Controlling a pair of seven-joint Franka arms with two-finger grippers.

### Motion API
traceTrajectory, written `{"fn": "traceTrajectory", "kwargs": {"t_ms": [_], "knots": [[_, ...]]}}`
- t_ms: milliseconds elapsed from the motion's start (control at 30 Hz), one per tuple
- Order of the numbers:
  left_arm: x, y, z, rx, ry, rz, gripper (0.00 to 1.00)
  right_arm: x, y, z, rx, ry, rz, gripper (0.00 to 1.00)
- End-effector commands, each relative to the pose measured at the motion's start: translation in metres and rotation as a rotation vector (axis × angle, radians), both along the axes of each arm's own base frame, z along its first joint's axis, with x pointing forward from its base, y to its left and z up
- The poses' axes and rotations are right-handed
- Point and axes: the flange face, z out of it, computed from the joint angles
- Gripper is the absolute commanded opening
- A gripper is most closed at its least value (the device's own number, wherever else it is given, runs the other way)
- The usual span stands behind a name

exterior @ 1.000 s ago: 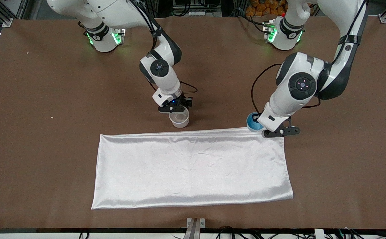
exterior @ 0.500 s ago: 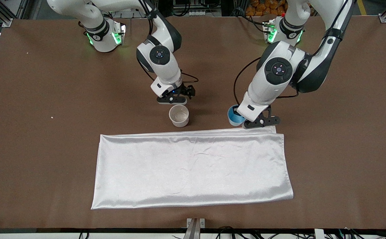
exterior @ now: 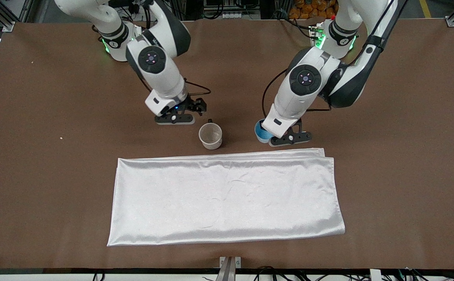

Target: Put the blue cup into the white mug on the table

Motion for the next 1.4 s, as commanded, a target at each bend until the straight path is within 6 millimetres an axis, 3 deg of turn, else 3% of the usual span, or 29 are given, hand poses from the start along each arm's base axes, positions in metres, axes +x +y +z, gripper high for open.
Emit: {"fn": "traceTrajectory", "kwargs": {"t_ms": [0,100,333,633,900,1167,1367], "knots": [[-0.003,-0.038,0.001,-0.025,0.004,0.051,0.0,0.035,-0.058,0.007,-0.001,0.0,0.005,1.0],[-0.009,-0.062,0.001,-0.041,-0.002,0.066,0.0,0.056,-0.096,0.011,-0.016,-0.022,0.017,1.0],[-0.016,-0.099,-0.01,-0.101,-0.036,0.111,0.0,0.091,-0.183,0.015,-0.125,-0.069,0.058,1.0],[-0.028,-0.132,-0.037,-0.156,-0.088,0.106,0.0,0.104,-0.267,0.031,-0.158,-0.057,0.061,1.0],[-0.038,-0.144,-0.057,-0.13,-0.084,0.122,0.0,0.091,-0.279,0.063,-0.161,-0.04,0.054,1.0],[-0.049,-0.161,-0.069,-0.115,-0.088,0.096,0.0,0.067,-0.287,0.123,-0.158,-0.061,0.031,1.0],[-0.051,-0.168,-0.08,-0.104,-0.087,0.101,0.0,0.065,-0.286,0.176,-0.127,-0.078,0.032,1.0]]}}
